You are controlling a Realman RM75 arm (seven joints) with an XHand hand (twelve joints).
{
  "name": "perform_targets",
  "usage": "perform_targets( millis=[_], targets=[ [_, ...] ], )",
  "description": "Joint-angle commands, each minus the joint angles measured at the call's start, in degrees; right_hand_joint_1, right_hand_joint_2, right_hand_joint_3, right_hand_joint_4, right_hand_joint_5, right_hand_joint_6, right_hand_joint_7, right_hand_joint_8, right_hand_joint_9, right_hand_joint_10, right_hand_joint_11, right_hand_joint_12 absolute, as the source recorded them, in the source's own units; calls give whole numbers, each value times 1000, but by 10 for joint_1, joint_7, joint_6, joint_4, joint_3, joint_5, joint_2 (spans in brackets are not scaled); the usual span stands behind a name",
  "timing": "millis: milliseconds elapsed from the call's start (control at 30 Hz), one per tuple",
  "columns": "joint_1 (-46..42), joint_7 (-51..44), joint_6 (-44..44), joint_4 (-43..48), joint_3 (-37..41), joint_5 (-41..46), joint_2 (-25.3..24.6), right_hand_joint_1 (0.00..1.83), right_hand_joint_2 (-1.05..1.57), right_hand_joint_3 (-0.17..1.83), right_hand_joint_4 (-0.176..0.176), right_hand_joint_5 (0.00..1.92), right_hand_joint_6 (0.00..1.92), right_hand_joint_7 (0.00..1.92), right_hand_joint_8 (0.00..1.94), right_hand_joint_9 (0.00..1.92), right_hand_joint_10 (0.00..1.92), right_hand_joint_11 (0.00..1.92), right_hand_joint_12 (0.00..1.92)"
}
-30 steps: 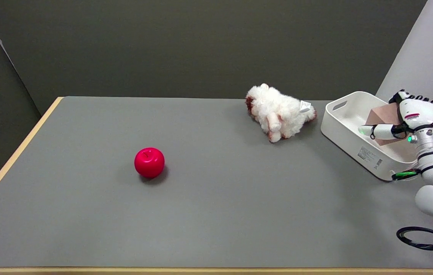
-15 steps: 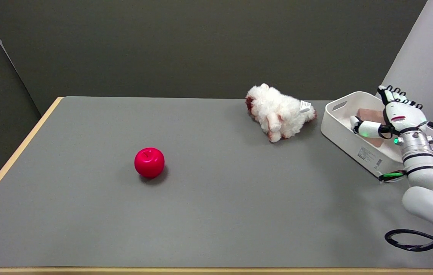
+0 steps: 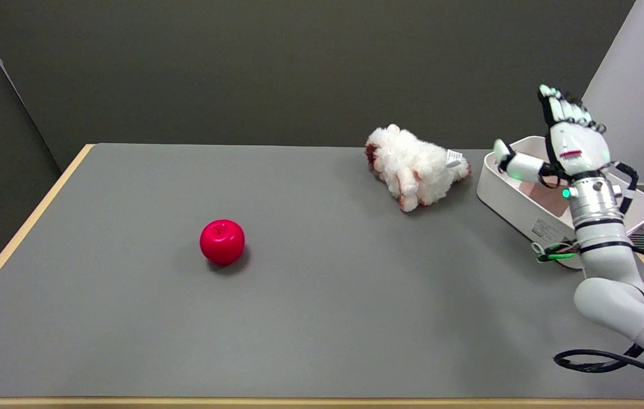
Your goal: Place wooden cube into white box.
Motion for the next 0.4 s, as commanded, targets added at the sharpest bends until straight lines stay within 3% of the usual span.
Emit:
perform_targets(
  millis=[33, 167, 300, 367, 400],
  targets=[
    [-21, 67, 102, 242, -81, -125, -7, 273, 665, 944, -18, 65, 175, 81, 190, 32, 609, 61, 1186],
    [-22, 68, 108, 253, -118, -121, -7, 251, 708, 904, -6, 49, 259, 82, 242, 30, 564, -1, 1156],
    [-24, 102, 124, 249, -136, -125, -7, 189, 761, 863, -17, 64, 308, 73, 246, 3, 477, -1, 890],
    [-24, 124, 127, 245, -141, -125, -7, 444, 702, 1076, -40, 80, 323, 99, 165, 60, 219, 6, 556],
    [-24, 131, 128, 243, -142, -125, -7, 442, 702, 1075, -39, 80, 324, 101, 166, 60, 222, 6, 559]
  ],
)
